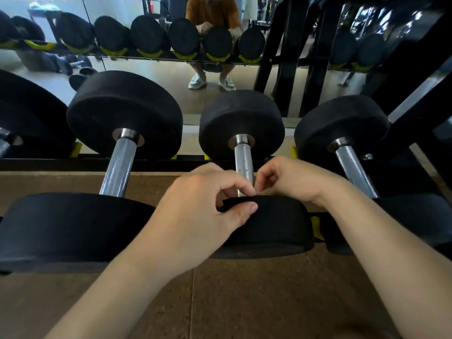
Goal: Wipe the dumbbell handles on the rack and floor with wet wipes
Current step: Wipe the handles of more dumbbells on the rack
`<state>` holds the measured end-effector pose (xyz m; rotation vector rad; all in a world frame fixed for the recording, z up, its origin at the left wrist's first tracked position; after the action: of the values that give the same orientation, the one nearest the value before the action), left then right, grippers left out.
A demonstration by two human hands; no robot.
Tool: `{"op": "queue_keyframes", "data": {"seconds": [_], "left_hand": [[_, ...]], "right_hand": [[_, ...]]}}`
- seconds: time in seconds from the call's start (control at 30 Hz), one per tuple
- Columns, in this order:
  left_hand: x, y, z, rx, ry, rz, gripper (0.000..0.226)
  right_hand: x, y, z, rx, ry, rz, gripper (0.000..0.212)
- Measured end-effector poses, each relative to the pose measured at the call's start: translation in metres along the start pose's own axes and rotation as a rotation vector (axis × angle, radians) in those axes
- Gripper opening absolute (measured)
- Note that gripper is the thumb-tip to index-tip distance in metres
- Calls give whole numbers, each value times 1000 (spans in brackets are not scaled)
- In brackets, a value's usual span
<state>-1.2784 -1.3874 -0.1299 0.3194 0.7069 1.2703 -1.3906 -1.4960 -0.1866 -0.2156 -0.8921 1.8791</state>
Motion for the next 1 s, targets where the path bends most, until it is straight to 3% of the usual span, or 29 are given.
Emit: {"op": "queue_keyframes", "data": {"seconds": [0.13,0.27,0.4,0.47,0.6,0.7,0.83,1.0], "left_hand": [[-2,-9,-1,82,-16,57,10],[0,-15,5,113,-25,66,10],[2,-21,10,124,-19,72,11],[2,-21,7,118,-26,68,12],[-11,-25,1,80,0,74,8],[-44,-27,-6,-23,24,82,18],[-92,-23,-15,-99,9,24,32],[-109,-26,-29,-261,-87,-19,25]], "right_hand": [[-18,-14,36,-120,394,123,19],[-5,-1,5,-173,150,99,17],[-5,-3,32,-460,403,174,22],[-12,-9,32,-505,396,200,22],[-2,-20,18,-50,234,206,22],[-7,-31,31,156,389,278,18],[-16,-36,39,144,544,303,10],[-8,-22,23,-14,178,187,17]]}}
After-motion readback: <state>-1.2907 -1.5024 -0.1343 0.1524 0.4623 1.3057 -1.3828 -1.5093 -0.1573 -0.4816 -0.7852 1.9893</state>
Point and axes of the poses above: each hand's wrist, its own x-axis away from the middle knuckle, its own z-axis out of the back of the hand, y = z × x, the point moved 10 cm from there along -x, towards the middle knuckle, and after that the axes turned 4 degrees about -x, right-handed, at the moved point
